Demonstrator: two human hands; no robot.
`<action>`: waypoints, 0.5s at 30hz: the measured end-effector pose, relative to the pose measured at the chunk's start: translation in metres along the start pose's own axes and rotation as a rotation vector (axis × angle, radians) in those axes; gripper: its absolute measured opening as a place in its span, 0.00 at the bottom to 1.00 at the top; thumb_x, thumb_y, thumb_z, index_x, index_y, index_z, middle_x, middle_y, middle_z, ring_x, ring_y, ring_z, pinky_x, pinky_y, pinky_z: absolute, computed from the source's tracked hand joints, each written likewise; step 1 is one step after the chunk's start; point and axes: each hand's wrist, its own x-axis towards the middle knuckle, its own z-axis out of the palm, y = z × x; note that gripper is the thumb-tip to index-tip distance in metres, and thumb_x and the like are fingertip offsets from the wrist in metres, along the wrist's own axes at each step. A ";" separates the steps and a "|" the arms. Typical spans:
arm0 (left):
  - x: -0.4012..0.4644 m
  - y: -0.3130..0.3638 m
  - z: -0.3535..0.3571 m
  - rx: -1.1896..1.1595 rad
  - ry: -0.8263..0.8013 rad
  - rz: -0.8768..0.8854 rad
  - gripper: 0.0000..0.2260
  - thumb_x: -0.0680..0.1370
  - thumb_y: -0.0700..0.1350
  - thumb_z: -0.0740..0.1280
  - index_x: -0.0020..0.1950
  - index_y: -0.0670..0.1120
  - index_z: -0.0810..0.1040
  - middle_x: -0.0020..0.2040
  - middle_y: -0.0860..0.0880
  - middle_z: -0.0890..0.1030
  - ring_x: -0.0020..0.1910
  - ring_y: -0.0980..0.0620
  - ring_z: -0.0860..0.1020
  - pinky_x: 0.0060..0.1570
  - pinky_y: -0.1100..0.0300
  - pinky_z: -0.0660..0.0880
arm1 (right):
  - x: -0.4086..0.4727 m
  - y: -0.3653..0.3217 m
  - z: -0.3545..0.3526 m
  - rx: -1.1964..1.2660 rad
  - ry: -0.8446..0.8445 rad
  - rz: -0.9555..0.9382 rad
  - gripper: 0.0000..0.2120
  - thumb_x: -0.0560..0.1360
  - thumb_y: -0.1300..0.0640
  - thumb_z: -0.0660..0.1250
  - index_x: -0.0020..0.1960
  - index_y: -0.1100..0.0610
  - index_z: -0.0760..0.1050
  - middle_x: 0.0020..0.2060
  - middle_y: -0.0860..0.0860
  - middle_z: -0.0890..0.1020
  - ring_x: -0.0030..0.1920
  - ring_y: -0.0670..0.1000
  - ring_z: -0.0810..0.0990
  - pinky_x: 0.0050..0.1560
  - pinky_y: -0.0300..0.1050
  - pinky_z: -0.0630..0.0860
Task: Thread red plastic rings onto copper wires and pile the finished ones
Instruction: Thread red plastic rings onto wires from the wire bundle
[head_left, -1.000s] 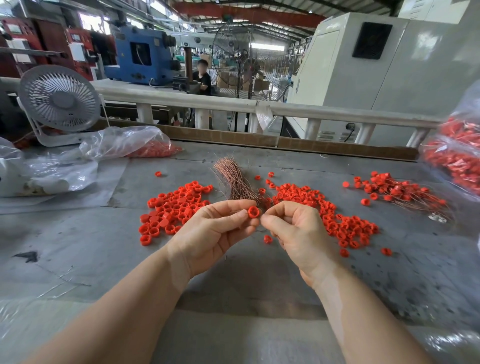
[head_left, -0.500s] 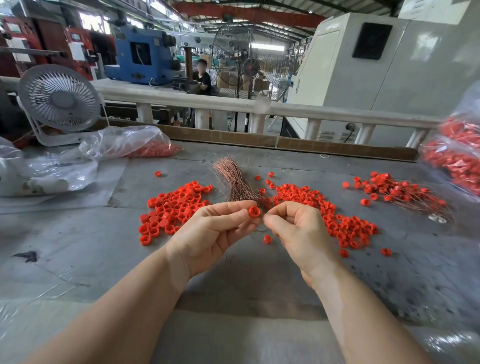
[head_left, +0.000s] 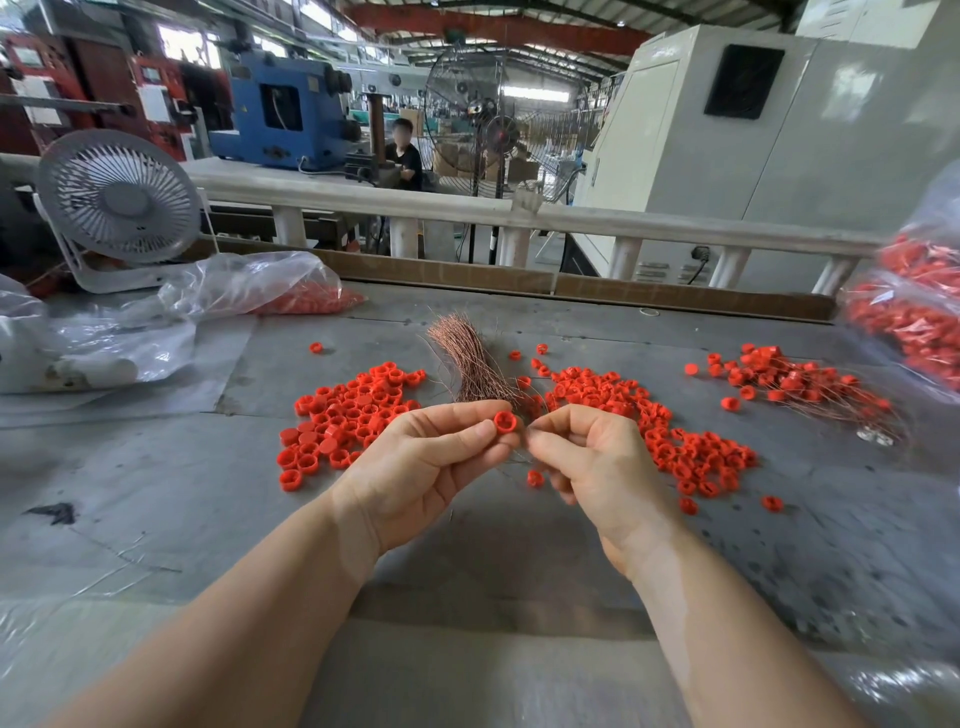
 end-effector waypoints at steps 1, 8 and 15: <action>0.000 0.000 0.000 -0.002 -0.005 0.002 0.09 0.65 0.34 0.65 0.39 0.40 0.85 0.39 0.42 0.84 0.37 0.52 0.83 0.36 0.66 0.79 | 0.000 0.000 0.000 0.003 -0.006 0.009 0.09 0.71 0.63 0.69 0.33 0.54 0.77 0.23 0.47 0.76 0.27 0.47 0.71 0.24 0.31 0.64; 0.001 -0.001 -0.003 -0.006 -0.035 0.012 0.09 0.66 0.34 0.66 0.40 0.40 0.85 0.40 0.43 0.84 0.39 0.52 0.83 0.38 0.66 0.79 | -0.001 -0.002 0.000 0.005 0.005 0.020 0.10 0.72 0.63 0.69 0.33 0.54 0.77 0.23 0.46 0.77 0.28 0.49 0.72 0.24 0.31 0.64; 0.002 -0.001 -0.003 -0.004 -0.049 0.013 0.10 0.67 0.34 0.65 0.42 0.40 0.85 0.41 0.43 0.84 0.40 0.52 0.83 0.40 0.66 0.79 | -0.002 -0.004 0.001 0.006 0.018 -0.014 0.11 0.72 0.65 0.69 0.33 0.55 0.77 0.21 0.45 0.76 0.23 0.40 0.72 0.23 0.28 0.64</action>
